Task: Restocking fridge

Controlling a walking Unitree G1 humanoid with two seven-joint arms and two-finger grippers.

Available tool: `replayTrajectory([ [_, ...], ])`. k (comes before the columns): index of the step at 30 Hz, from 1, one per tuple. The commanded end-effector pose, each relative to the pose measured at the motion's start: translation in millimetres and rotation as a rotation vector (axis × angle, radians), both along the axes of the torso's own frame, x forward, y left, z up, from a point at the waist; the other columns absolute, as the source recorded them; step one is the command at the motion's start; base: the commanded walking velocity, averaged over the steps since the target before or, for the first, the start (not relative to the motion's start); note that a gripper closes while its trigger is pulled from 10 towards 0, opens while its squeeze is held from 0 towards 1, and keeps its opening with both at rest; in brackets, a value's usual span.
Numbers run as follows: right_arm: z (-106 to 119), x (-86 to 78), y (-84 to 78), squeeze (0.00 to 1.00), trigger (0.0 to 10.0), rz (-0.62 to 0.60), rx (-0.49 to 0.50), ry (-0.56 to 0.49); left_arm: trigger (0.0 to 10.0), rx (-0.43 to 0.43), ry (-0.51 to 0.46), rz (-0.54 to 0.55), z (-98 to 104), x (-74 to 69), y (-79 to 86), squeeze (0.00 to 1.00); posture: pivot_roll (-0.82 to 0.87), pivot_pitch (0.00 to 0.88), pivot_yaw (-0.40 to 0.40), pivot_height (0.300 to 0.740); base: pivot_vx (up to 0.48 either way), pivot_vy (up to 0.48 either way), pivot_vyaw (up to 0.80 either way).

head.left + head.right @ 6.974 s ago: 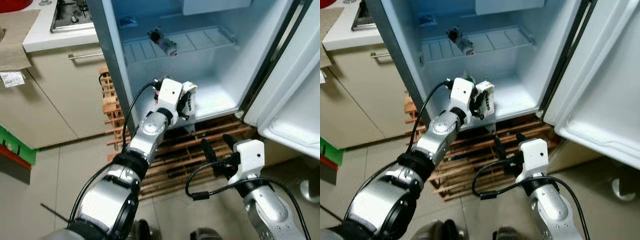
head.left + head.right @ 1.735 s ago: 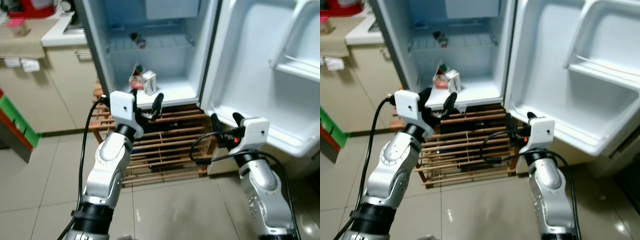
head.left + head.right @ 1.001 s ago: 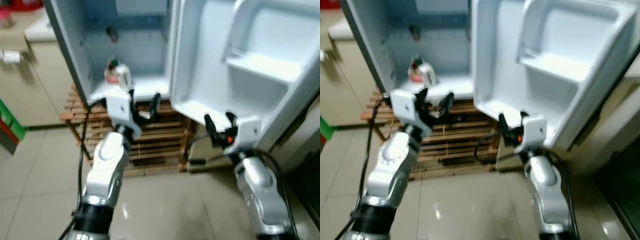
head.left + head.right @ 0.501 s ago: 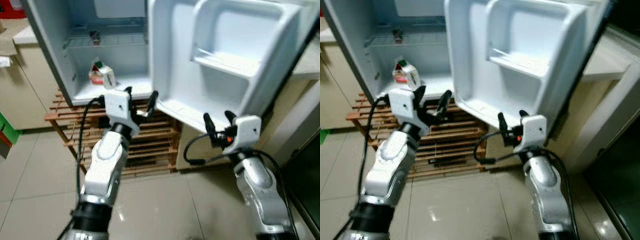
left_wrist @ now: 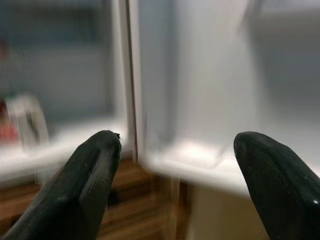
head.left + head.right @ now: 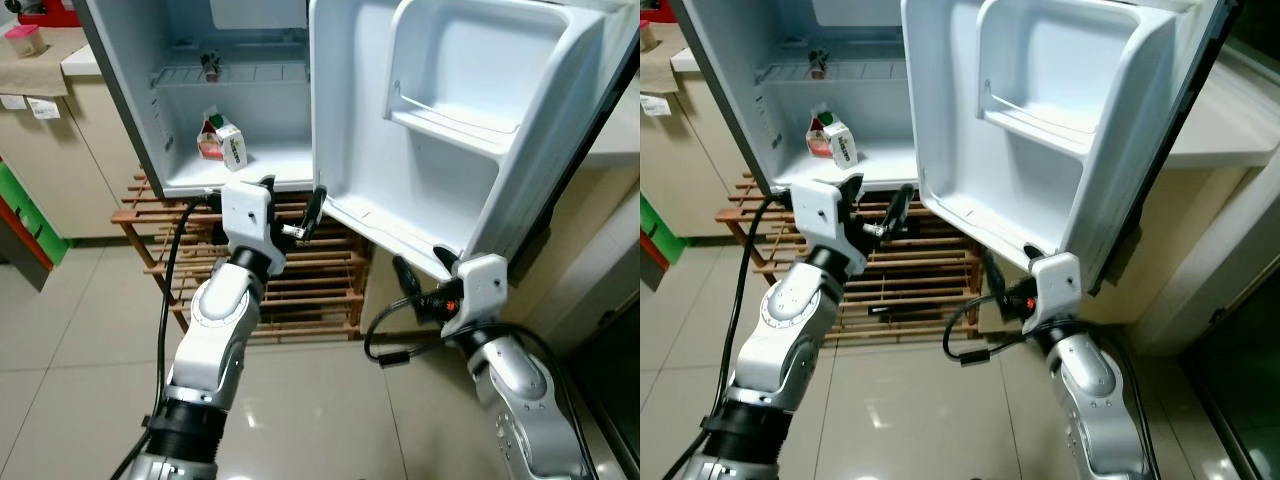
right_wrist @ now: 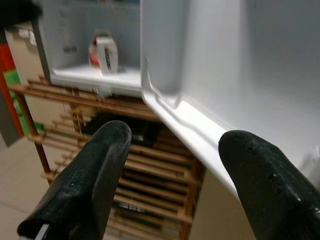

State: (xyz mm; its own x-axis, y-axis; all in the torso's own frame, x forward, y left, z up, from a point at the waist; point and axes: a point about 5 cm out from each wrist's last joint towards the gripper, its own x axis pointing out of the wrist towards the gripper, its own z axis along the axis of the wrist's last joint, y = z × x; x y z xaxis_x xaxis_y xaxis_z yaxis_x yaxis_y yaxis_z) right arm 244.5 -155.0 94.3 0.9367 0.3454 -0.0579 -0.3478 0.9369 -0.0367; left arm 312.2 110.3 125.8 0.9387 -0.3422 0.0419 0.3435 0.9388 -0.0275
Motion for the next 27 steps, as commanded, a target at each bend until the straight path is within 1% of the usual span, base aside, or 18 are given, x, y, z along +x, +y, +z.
replayTrajectory([
  [1, -16, -4.6, -7.2, 0.00, 10.0, -0.007, -0.020, 0.078, 10.0, 0.039, 0.110, 0.009, -23, 5.1, 6.9, 0.00, -0.15, 0.000, 0.021, 0.740, 0.000, 0.000, 0.00],
  [3, -27, -7.0, -10.0, 0.00, 10.0, -0.001, -0.051, 0.138, 10.0, 0.102, 0.199, 0.008, -41, 6.5, 10.2, 0.00, -0.16, 0.000, 0.019, 0.740, 0.000, 0.000, 0.00],
  [4, -52, -8.2, -25.0, 0.00, 10.0, -0.062, -0.172, 0.251, 10.0, 0.204, 0.405, -0.036, -83, -2.0, 11.7, 0.00, -0.16, 0.000, 0.021, 0.740, 0.000, 0.000, 0.00],
  [5, -52, -8.2, -25.0, 0.00, 10.0, -0.062, -0.172, 0.251, 10.0, 0.204, 0.405, -0.036, -83, -2.0, 11.7, 0.00, -0.16, 0.000, 0.021, 0.740, 0.000, 0.000, 0.00],
  [6, -61, -8.9, -31.9, 0.00, 10.0, -0.090, -0.221, 0.294, 10.0, 0.234, 0.476, -0.053, -96, -7.4, 12.8, 0.00, -0.16, 0.000, 0.021, 0.740, 0.000, 0.000, 0.00],
  [7, -80, -10.6, -56.8, 0.00, 10.0, -0.228, -0.345, 0.412, 10.0, 0.317, 0.609, -0.029, -123, -21.3, 18.9, 0.00, -0.16, 0.000, 0.021, 0.740, 0.000, 0.000, 0.00],
  [8, -80, -10.6, -56.8, 0.00, 10.0, -0.228, -0.345, 0.412, 10.0, 0.317, 0.609, -0.029, -123, -21.3, 18.9, 0.00, -0.16, 0.000, 0.021, 0.740, 0.000, 0.000, 0.00],
  [9, -88, -12.7, -84.7, 0.00, 10.0, -0.415, -0.418, 0.481, 10.0, 0.390, 0.721, -0.030, -145, -36.6, 21.2, 0.00, -0.16, 0.000, 0.021, 0.740, 0.000, 0.000, 0.00],
  [10, -87, -13.0, -95.4, 0.00, 10.0, -0.489, -0.444, 0.489, 10.0, 0.401, 0.747, -0.032, -150, -41.3, 20.1, 0.00, -0.16, 0.000, 0.021, 0.740, 0.000, 0.000, 0.00],
  [11, -87, -13.0, -95.4, 0.00, 10.0, -0.489, -0.444, 0.489, 10.0, 0.401, 0.747, -0.032, -150, -41.3, 20.1, 0.00, -0.16, 0.000, 0.021, 0.740, 0.000, 0.000, 0.00],
  [13, -75, -9.3, -114.1, 0.00, 10.0, -0.604, -0.493, 0.434, 10.0, 0.365, 0.746, -0.041, -151, -41.6, 11.0, 0.00, -0.16, 0.000, 0.021, 0.740, 0.000, 0.000, 0.00],
  [14, -75, -9.3, -114.1, 0.00, 10.0, -0.604, -0.493, 0.434, 10.0, 0.365, 0.746, -0.041, -151, -41.6, 11.0, 0.00, -0.16, 0.000, 0.021, 0.740, 0.000, 0.000, 0.00],
  [16, -56, -1.8, -132.5, 0.00, 10.0, -0.710, -0.551, 0.335, 10.0, 0.356, 0.699, -0.106, -145, -35.4, -2.6, 0.00, -0.18, 0.000, 0.028, 0.740, 0.000, 0.000, 0.00],
  [17, -53, -0.6, -135.5, 0.00, 10.0, -0.725, -0.563, 0.320, 10.0, 0.364, 0.694, -0.118, -145, -34.9, -4.1, 0.00, -0.18, 0.000, 0.028, 0.740, 0.000, 0.000, 0.00],
  [18, -53, -0.6, -135.5, 0.00, 10.0, -0.725, -0.563, 0.320, 10.0, 0.364, 0.694, -0.118, -145, -34.9, -4.1, 0.00, -0.18, 0.000, 0.028, 0.740, 0.000, 0.000, 0.00],
  [20, -46, 2.5, -146.6, 0.00, 10.0, -0.787, -0.591, 0.289, 10.0, 0.368, 0.689, -0.140, -146, -35.6, -6.8, 0.00, -0.18, 0.000, 0.029, 0.740, 0.000, -0.358, 0.00],
  [24, -43, 3.4, -150.3, 0.00, 10.0, -0.808, -0.598, 0.279, 10.0, 0.369, 0.686, -0.144, -146, -35.7, -7.4, 0.00, -0.18, 0.000, 0.029, 0.740, 0.000, -0.439, 0.00],
  [27, -30, 8.0, -167.0, 0.00, 10.0, -0.922, -0.606, 0.244, 10.0, 0.369, 0.729, -0.127, -152, -39.5, -4.4, 0.00, -0.18, 0.000, 0.031, 0.740, 0.000, -0.147, 0.00],
])
